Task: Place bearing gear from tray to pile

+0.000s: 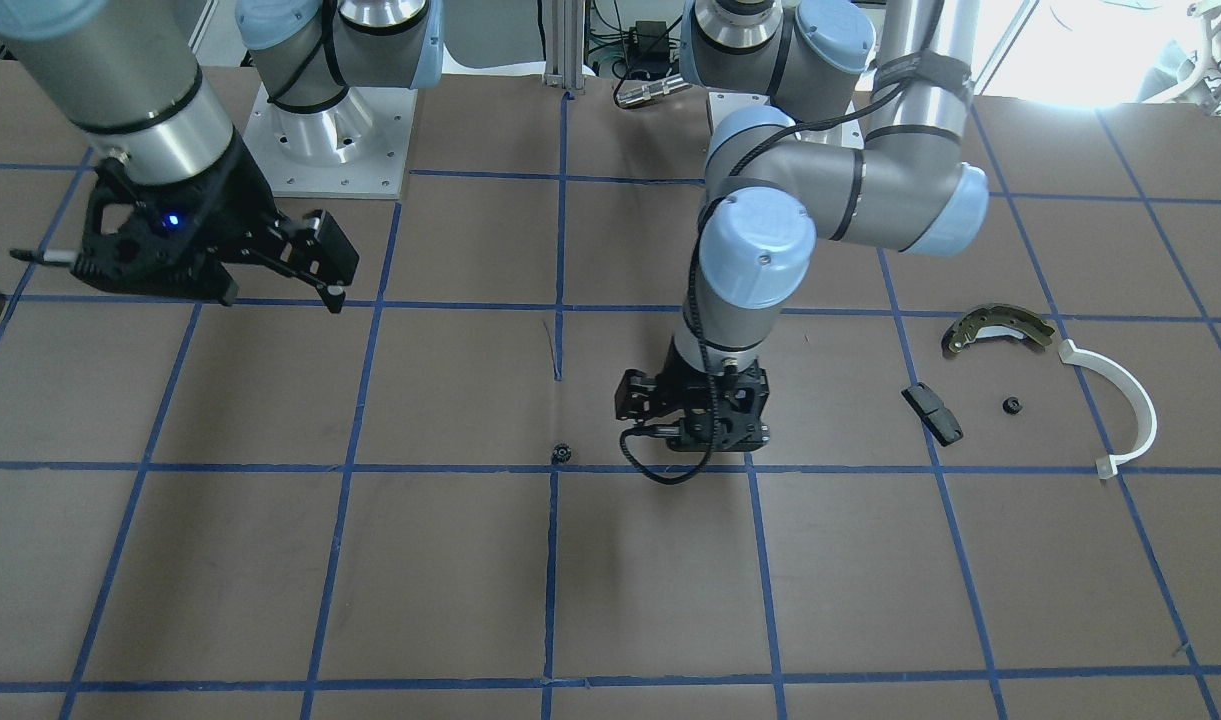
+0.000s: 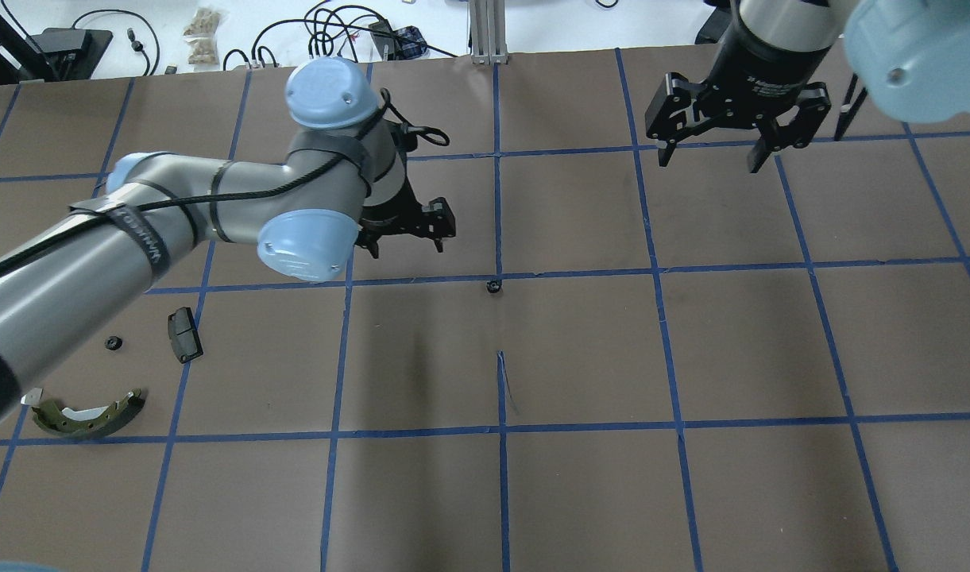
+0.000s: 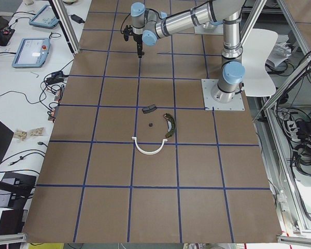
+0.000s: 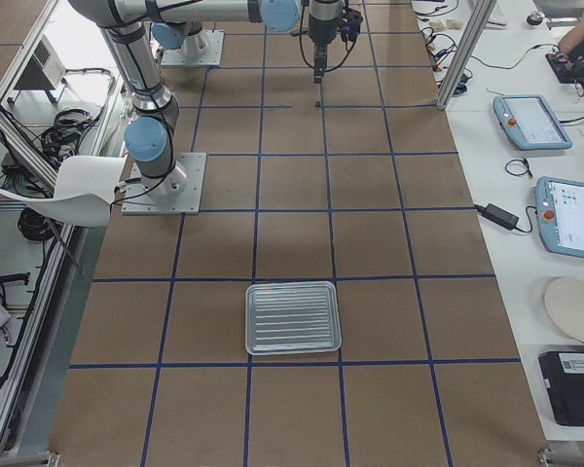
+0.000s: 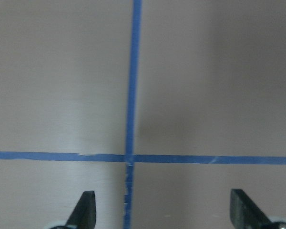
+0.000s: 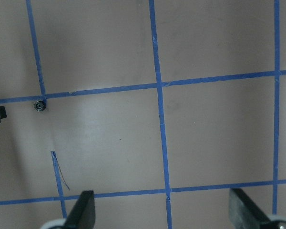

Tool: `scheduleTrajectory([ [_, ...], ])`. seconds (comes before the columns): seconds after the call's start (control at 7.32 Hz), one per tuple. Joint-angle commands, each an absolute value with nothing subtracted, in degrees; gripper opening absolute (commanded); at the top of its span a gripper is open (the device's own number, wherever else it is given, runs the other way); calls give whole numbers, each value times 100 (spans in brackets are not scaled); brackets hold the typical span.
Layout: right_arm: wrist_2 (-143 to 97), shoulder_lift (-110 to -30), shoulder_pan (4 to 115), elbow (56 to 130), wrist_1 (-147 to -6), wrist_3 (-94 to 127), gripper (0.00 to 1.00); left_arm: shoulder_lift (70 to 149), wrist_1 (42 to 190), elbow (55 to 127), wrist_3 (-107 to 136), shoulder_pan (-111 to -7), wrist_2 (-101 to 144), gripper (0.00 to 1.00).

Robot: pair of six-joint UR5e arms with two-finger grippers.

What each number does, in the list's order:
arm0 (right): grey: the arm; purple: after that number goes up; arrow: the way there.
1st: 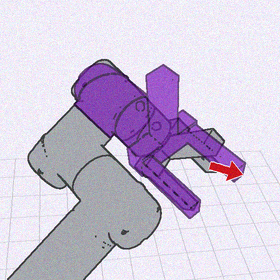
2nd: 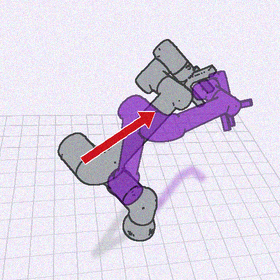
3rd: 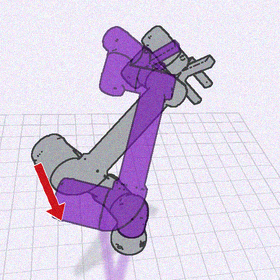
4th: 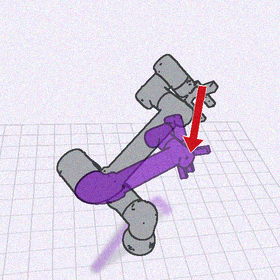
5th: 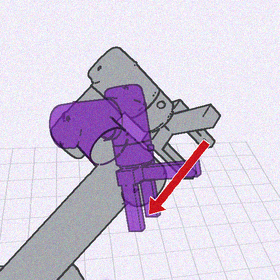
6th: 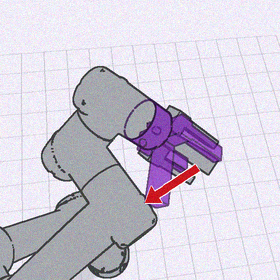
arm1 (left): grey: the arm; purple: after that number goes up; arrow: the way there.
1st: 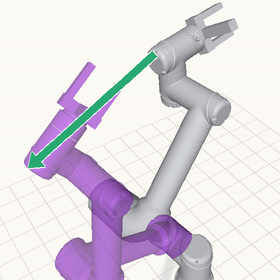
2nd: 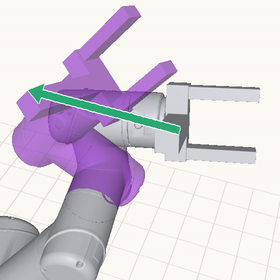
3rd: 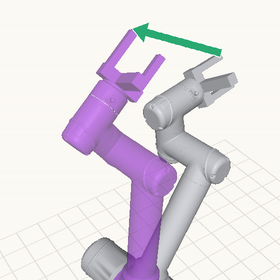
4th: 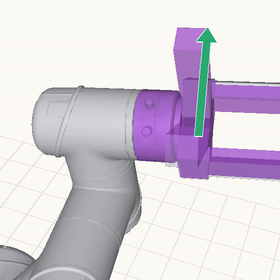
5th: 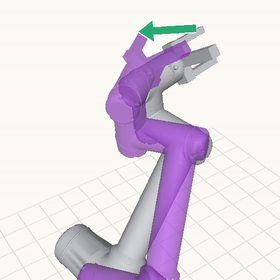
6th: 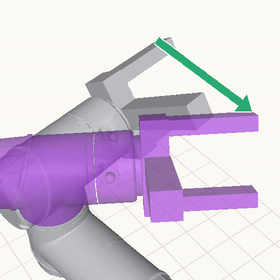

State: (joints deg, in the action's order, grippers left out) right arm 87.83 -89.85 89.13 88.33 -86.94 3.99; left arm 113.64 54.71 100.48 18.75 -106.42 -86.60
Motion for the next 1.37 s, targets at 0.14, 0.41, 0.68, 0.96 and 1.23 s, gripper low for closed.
scheduleTrajectory([
  [0.14,8859,-9070,8903,9009,-8666,255,100,12144,4922,9897,2713,-11249,-8701,97],
  [0.41,8868,-9070,8912,9009,-8823,281,100,12295,4764,9792,2690,-11268,-8867,67],
  [0.68,8842,-9044,8921,9009,-8938,308,100,12357,4825,9563,2689,-11268,-9087,38],
  [0.96,8842,-9035,8921,9009,-8947,290,100,12331,4843,9571,2672,-11268,-9088,14],
  [1.23,8851,-9035,8921,9009,-8947,281,100,12200,4991,9642,2663,-11250,-9088,7],
])
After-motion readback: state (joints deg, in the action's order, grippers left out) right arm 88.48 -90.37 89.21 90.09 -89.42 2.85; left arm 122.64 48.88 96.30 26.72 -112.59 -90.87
